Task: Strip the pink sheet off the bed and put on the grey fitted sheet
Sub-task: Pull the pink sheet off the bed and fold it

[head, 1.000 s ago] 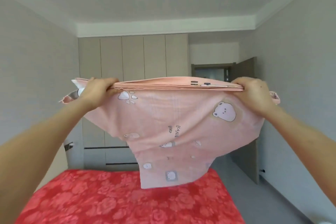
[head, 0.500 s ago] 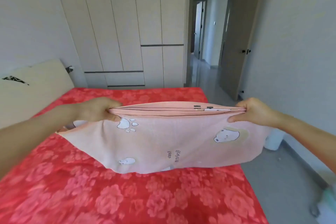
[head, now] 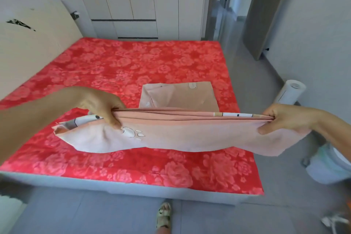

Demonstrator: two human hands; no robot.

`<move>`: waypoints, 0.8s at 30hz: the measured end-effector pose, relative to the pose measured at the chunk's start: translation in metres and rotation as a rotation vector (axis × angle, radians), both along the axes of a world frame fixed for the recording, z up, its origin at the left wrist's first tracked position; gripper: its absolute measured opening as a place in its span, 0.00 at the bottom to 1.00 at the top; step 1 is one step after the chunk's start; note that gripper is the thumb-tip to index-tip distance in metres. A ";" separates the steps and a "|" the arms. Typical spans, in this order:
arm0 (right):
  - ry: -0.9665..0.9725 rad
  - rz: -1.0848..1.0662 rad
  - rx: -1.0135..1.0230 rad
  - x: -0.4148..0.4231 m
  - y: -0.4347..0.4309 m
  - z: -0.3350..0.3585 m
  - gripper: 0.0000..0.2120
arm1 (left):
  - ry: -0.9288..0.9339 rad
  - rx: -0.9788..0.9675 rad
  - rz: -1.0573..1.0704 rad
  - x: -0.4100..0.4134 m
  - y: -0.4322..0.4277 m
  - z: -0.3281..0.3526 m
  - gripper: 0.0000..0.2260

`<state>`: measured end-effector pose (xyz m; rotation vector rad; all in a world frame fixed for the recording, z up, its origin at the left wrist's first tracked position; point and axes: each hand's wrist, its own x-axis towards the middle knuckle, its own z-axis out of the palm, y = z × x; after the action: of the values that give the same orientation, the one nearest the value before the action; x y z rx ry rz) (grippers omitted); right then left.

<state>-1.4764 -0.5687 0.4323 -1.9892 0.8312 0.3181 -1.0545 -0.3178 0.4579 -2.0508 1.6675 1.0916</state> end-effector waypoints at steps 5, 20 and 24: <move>0.125 0.136 -0.083 0.031 -0.031 -0.038 0.11 | -0.045 -0.014 -0.040 0.008 -0.028 -0.041 0.11; 0.571 0.202 -0.440 0.189 -0.162 -0.262 0.05 | -0.171 0.042 0.169 0.105 -0.147 -0.289 0.11; 0.563 0.230 -0.797 0.251 -0.198 -0.321 0.21 | -0.342 -0.071 0.342 0.142 -0.179 -0.351 0.22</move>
<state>-1.2250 -0.7664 0.1114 -2.8075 1.2052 0.8022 -0.9122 -0.4964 0.1070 -2.4647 1.2377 0.7200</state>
